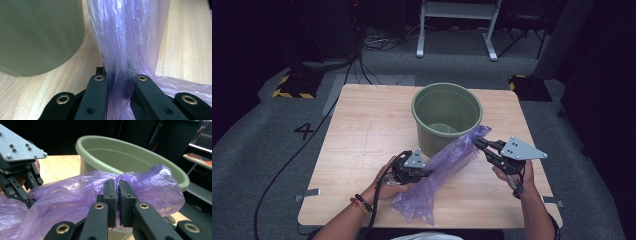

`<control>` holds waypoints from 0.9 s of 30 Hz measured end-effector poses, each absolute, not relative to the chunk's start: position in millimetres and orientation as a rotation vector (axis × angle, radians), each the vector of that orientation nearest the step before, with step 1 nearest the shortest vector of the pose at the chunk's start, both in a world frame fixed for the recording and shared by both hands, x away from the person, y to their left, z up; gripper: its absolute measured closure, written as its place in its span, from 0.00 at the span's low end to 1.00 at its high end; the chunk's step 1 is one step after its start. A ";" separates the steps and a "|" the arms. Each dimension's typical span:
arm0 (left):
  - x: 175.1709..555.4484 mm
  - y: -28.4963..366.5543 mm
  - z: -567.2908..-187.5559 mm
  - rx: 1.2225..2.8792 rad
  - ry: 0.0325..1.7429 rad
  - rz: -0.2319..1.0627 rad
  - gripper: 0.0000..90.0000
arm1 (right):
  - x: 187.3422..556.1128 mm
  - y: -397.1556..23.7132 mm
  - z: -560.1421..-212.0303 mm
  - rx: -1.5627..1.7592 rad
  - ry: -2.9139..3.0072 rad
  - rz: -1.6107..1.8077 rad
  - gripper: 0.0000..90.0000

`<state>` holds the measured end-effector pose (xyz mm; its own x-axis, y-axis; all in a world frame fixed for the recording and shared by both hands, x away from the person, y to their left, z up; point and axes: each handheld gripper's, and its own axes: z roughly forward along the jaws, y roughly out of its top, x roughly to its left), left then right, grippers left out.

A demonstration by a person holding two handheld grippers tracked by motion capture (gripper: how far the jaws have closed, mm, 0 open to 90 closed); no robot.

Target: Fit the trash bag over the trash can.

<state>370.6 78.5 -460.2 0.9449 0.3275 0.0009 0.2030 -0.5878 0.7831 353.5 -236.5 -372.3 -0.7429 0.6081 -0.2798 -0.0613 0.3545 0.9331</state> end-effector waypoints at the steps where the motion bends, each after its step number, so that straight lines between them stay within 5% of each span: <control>1: 369.5 79.1 -459.3 2.214 0.370 0.188 0.96 | 352.1 -236.4 -370.6 0.466 2.009 1.428 0.96; 27: 336.6 103.7 -415.6 2.093 0.277 0.306 0.98 | 332.3 -218.6 -331.7 0.233 1.931 1.494 0.98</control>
